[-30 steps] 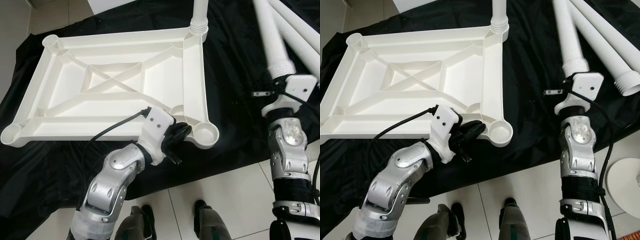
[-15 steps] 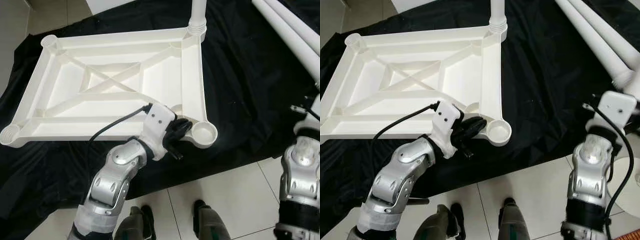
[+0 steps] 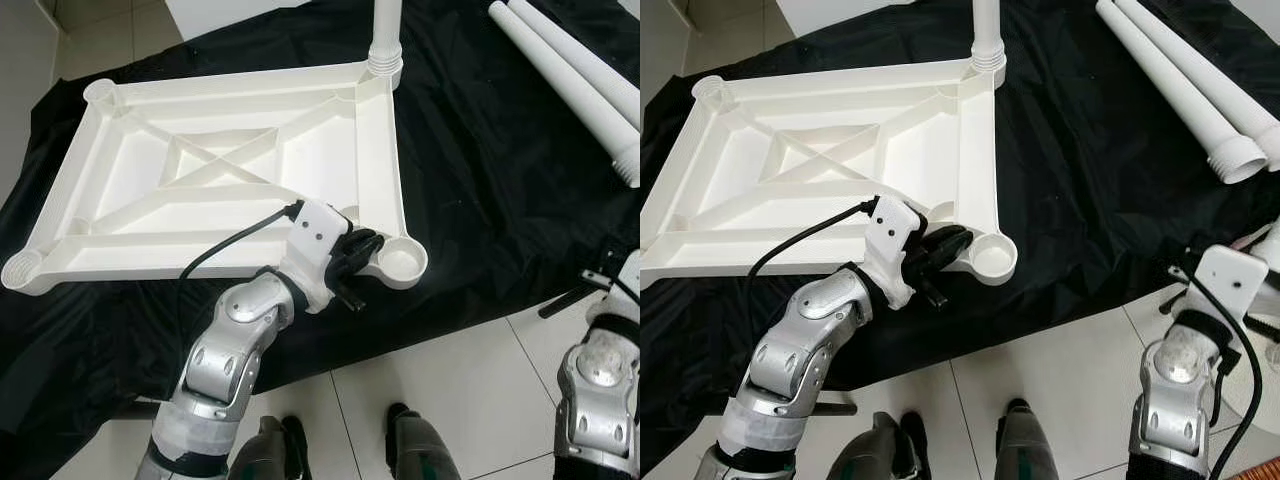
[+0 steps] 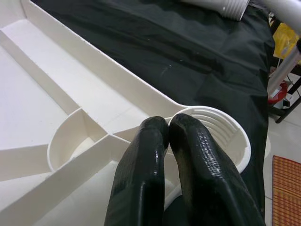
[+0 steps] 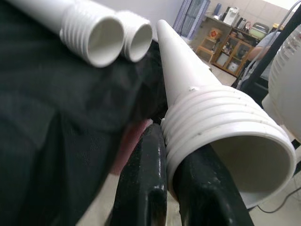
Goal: Building children table
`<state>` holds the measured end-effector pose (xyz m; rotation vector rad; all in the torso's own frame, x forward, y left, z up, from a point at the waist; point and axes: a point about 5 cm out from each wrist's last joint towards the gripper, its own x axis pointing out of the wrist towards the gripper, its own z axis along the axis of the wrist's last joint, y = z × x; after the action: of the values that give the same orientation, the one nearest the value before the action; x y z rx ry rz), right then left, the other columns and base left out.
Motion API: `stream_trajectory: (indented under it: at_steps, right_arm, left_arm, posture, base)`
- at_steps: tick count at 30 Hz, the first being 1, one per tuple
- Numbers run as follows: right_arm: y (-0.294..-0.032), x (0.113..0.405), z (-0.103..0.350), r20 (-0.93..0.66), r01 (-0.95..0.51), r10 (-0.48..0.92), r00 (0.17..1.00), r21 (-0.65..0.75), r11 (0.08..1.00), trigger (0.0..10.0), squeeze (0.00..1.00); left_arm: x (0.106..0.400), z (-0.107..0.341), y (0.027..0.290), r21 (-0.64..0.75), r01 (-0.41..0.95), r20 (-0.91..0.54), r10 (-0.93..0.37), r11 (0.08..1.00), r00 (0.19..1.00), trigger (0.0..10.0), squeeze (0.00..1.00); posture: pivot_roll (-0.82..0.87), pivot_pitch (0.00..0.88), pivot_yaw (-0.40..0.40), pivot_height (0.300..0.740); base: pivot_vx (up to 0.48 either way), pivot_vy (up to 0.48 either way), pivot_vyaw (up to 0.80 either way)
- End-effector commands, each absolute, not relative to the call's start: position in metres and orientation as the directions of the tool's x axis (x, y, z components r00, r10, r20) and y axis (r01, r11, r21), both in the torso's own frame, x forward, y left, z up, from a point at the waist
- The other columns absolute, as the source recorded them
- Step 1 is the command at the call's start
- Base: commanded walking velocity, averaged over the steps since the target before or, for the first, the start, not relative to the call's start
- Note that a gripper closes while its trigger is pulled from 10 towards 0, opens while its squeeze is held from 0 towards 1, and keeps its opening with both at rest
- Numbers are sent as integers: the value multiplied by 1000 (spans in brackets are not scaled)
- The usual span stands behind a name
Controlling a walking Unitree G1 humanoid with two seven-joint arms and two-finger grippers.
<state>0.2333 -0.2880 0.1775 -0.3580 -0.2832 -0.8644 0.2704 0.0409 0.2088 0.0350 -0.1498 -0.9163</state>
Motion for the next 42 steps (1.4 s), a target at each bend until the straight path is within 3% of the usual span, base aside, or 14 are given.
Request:
stream_trajectory:
  at_steps: [1, 5, 7, 11, 18, 20, 25, 28, 38, 40, 42]
  right_arm:
    - [-284, 233, 171, 370, 761, -671, 642, -203, 616, 10000, 0]
    - [-281, 240, 166, 342, 704, -624, 702, -204, 680, 10000, 0]
    - [-273, 253, 164, 303, 560, -497, 813, -171, 811, 10000, 0]
    - [-266, 259, 168, 303, 424, -364, 881, -162, 891, 10000, 0]
    - [-261, 261, 174, 297, 273, -212, 931, -181, 945, 10000, 0]
    - [-255, 262, 178, 285, 170, -121, 951, -157, 973, 10000, 0]
    - [-251, 260, 180, 277, 66, -16, 961, -173, 983, 10000, 0]
    - [-257, 259, 179, 331, 184, -104, 938, -221, 958, 10000, 0]
    - [-256, 259, 181, 377, 229, -144, 915, -193, 954, 10000, 0]
    - [-244, 264, 190, 441, 250, -145, 886, -192, 949, 10000, 0]
    - [-206, 278, 215, 561, 238, -116, 820, -149, 960, 10000, 0]
  left_arm:
    - [274, 205, 47, 86, 730, 109, -735, 678, 669, 10000, 0]
    - [275, 204, 48, 83, 731, 109, -735, 678, 669, 10000, 0]
    - [274, 204, 47, 81, 734, 108, -738, 675, 667, 10000, 0]
    - [273, 204, 47, 82, 735, 110, -739, 673, 665, 10000, 0]
    - [272, 204, 50, 82, 727, 110, -731, 682, 673, 10000, 0]
    - [272, 204, 50, 80, 726, 110, -730, 683, 675, 10000, 0]
    - [270, 203, 48, 76, 726, 110, -729, 684, 676, 10000, 0]
    - [270, 203, 47, 77, 725, 113, -728, 685, 676, 10000, 0]
    - [270, 204, 48, 76, 723, 113, -726, 687, 678, 10000, 0]
    - [270, 203, 49, 79, 724, 109, -728, 685, 677, 10000, 0]
    - [271, 206, 50, 101, 726, 116, -732, 681, 671, 10000, 0]
  posture:
    - [-100, 207, 137, 740]
    - [-103, 212, 140, 740]
    - [-100, 218, 143, 740]
    - [-89, 225, 142, 740]
    - [-81, 229, 141, 740]
    - [-81, 235, 137, 740]
    - [-84, 235, 134, 740]
    - [-74, 228, 133, 740]
    - [-68, 227, 139, 740]
    - [-50, 224, 160, 740]
    - [-43, 213, 154, 740]
  base:
    - [0, 0, 0]
    - [0, 0, 0]
    - [0, 0, 0]
    - [0, 0, 0]
    - [0, 0, 0]
    - [0, 0, 0]
    - [0, 0, 0]
    - [0, 0, 0]
    - [0, 0, 0]
    - [0, 0, 0]
    - [0, 0, 0]
